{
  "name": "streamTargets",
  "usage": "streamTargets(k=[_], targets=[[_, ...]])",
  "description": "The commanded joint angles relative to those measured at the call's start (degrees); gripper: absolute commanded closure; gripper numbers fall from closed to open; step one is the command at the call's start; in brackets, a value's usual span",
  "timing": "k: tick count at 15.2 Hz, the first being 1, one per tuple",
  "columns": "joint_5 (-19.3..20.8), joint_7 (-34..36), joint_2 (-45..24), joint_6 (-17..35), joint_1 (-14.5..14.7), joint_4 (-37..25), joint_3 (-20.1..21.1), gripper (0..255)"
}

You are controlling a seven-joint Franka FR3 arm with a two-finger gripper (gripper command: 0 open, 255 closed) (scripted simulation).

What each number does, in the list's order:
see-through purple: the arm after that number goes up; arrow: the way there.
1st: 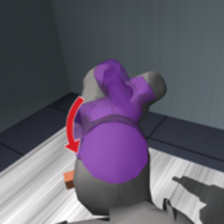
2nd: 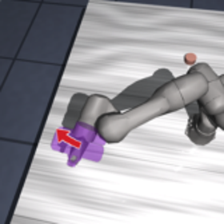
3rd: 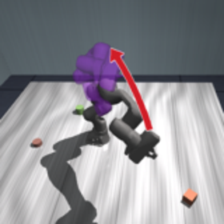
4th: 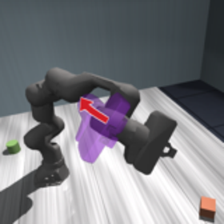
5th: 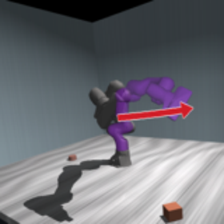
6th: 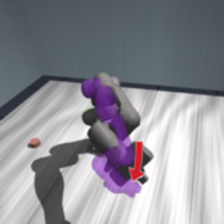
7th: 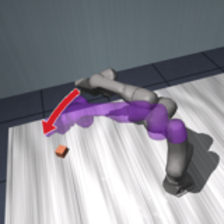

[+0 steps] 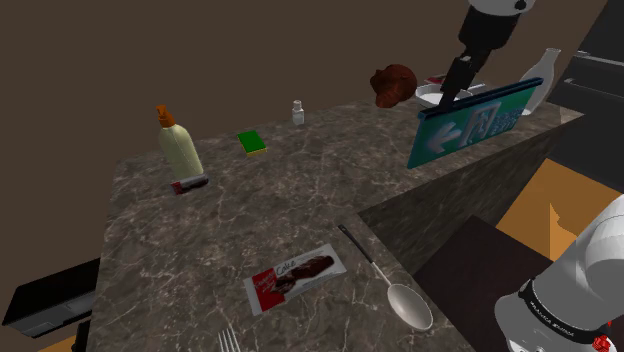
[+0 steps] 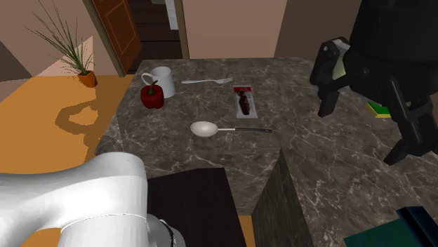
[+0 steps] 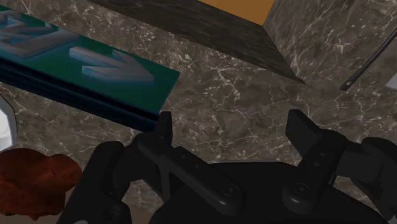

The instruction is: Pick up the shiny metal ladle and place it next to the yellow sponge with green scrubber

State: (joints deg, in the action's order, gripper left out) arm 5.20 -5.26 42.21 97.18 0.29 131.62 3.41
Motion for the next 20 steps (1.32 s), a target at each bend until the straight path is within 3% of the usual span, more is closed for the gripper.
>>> streamTargets(k=[1,11,20], targets=[[0.0,0.0,0.0,0.0,0.0,0.0,0.0,0],[-9.6,14.2,3.5,7.4,2.9,14.1,7.5,0],[-20.6,27.1,0.0,17.3,7.3,21.7,16.3,0]])
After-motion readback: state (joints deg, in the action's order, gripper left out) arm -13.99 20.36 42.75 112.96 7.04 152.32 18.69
